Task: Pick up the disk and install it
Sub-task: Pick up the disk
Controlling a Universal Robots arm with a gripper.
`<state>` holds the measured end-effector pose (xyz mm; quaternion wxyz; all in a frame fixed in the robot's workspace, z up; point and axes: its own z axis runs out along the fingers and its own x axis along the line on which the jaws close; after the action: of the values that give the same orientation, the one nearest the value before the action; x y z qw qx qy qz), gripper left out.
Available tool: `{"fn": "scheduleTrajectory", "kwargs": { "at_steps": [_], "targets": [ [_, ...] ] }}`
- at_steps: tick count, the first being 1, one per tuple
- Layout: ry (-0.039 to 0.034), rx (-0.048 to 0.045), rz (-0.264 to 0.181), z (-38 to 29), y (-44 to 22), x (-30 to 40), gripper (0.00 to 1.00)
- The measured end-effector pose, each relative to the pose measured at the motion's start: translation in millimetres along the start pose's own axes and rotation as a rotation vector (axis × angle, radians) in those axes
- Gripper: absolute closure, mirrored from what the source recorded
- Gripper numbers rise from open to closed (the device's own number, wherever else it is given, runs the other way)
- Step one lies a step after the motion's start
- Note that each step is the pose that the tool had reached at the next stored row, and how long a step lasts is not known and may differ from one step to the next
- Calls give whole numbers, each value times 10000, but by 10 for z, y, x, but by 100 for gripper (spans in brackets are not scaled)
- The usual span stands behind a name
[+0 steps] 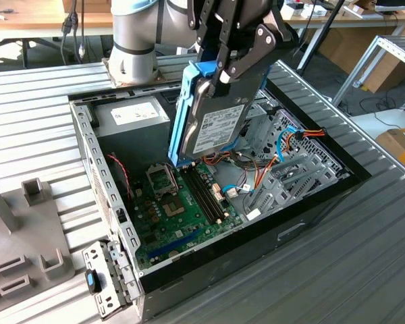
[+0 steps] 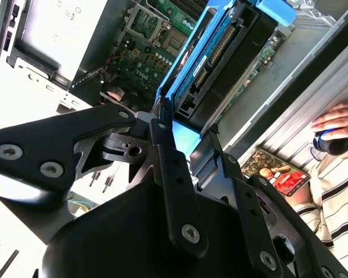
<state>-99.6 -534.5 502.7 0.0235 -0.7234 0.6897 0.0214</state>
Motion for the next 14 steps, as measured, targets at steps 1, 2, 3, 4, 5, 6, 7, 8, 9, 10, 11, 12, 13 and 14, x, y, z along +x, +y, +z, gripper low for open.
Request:
{"fn": "scheduleTrajectory", "kwargs": {
  "at_steps": [1,2,3,4,5,6,7,8,9,10,11,12,13,14],
  "targets": [
    [0,0,0,-1,-1,16,64],
    [0,0,0,-3,-2,36,64],
    [0,-1,0,-4,-3,52,64],
    [0,0,0,-5,-6,80,64],
    [-1,0,1,-5,-9,84,64],
    [0,-1,0,-6,-25,89,64],
    [-1,-3,0,-5,-49,90,64],
    [0,-6,1,-6,-69,90,64],
    [-1,-10,1,-6,-82,92,64],
    [-1,-16,0,-6,-97,97,64],
    [-1,-21,1,-6,-108,102,64],
    [-1,-30,2,-7,-127,112,64],
    [-2,-36,2,-7,-140,120,64],
    [-3,-45,3,-8,-158,132,64]
  ]
}}
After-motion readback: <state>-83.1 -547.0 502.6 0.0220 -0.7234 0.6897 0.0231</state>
